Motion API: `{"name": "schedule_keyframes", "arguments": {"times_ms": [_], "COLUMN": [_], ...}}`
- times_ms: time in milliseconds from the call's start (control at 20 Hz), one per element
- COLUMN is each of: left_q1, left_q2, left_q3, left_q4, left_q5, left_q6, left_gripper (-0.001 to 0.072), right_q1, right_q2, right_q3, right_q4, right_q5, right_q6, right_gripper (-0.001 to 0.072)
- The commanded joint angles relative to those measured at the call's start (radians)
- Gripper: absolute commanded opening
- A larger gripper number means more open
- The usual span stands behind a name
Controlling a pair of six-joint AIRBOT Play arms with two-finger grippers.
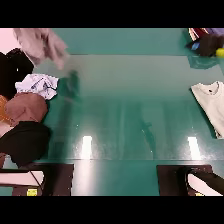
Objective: Fold the shirts.
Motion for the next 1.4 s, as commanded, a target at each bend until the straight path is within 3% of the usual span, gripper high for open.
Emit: {"name": "schedule_keyframes", "arguments": {"times_ms": [0,350,600,650,700,750,800,1050,1200,1350], "left_q1": [-0.121,-0.527,-0.716,-0.716,-0.706,-0.687,-0.662,-0.399,-0.238,-0.159], "left_q2": [0.202,0.277,0.272,0.272,0.272,0.272,0.277,0.302,0.302,0.302], "left_q3": [0.005,-0.319,-0.705,-0.744,-0.759,-0.758,-0.755,-0.781,-0.944,-1.170], "left_q4": [0.000,-0.011,-0.012,-0.012,-0.009,-0.008,-0.007,-0.008,-0.065,-0.226], "left_q5": [-0.083,-0.297,-0.225,-0.235,-0.259,-0.286,-0.306,-0.339,-0.321,-0.222], "left_q6": [0.022,-0.024,-0.021,-0.025,-0.040,-0.042,-0.042,-0.042,-0.040,-0.016], "left_gripper": [0.0020,0.0022,0.0026,0.0199,0.0529,0.0548,0.0484,0.0487,0.0488,0.0488], "right_q1": [-0.049,-0.046,-0.024,-0.024,-0.024,-0.024,-0.024,-0.024,-0.024,-0.024], "right_q2": [0.000,0.000,0.002,0.003,0.003,0.003,0.003,0.003,0.002,0.002], "right_q3": [0.132,0.215,0.198,0.197,0.197,0.197,0.197,0.197,0.193,0.166], "right_q4": [-0.001,0.000,0.003,0.002,0.002,0.002,0.002,0.001,0.001,0.001], "right_q5": [-0.035,0.088,0.166,0.176,0.181,0.183,0.183,0.186,0.194,0.188], "right_q6": [-0.002,-0.002,-0.002,-0.002,-0.002,-0.002,-0.002,-0.002,-0.002,-0.002], "right_gripper": [0.0014,0.0014,0.0015,0.0015,0.0015,0.0015,0.0014,0.0014,0.0014,0.0014]}}
